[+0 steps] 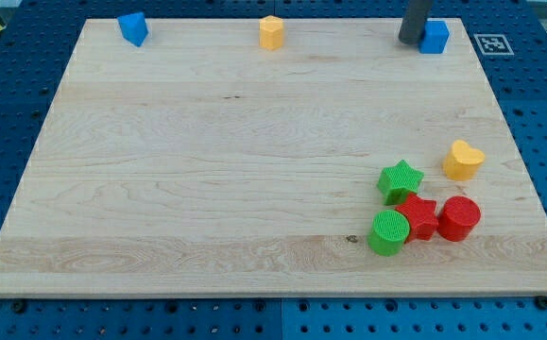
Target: Push the blue cube slightly up
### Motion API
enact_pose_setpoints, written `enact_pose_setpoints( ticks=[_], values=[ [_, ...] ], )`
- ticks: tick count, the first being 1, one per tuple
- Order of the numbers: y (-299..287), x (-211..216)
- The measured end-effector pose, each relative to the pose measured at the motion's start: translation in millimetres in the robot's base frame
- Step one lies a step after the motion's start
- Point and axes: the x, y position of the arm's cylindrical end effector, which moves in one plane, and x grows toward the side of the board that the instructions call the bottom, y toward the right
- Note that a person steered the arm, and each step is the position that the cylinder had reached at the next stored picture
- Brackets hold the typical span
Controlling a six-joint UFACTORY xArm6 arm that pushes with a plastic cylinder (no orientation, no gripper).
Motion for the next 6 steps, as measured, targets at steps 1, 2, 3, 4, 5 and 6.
enact_pose_setpoints(
  ticks=[1,2,3,4,5,6],
  values=[
    [-3,7],
    [-18,46],
    [21,60],
    [47,54],
    [43,39],
    [41,22]
  ],
)
